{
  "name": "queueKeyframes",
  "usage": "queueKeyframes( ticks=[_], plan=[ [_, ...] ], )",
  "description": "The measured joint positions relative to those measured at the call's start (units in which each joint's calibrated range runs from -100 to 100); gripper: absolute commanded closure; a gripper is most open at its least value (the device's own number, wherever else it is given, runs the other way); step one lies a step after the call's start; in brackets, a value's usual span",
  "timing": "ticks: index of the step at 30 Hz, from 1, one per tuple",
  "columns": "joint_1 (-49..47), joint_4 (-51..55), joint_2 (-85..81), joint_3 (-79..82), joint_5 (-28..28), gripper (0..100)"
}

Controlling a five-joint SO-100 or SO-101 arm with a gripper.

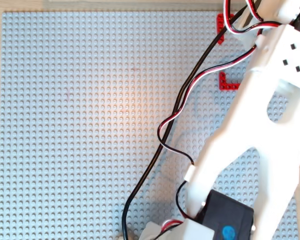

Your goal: Grab the Lego and store it in red box

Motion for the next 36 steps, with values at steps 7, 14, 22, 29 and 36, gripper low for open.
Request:
queueKeyframes(
  ticks=[7, 14, 22, 29, 36],
  plan=[
    [0.22, -2.68, 3.89, 0.36, 0.05, 92],
    [0.29, -6.91, 5.16, 5.01, 0.05, 92],
    [0.29, -9.84, 5.16, 7.60, 0.05, 91],
    [0.29, -9.84, 5.16, 7.60, 0.05, 84],
    [0.29, -9.84, 5.16, 7.60, 0.05, 82]
  ],
)
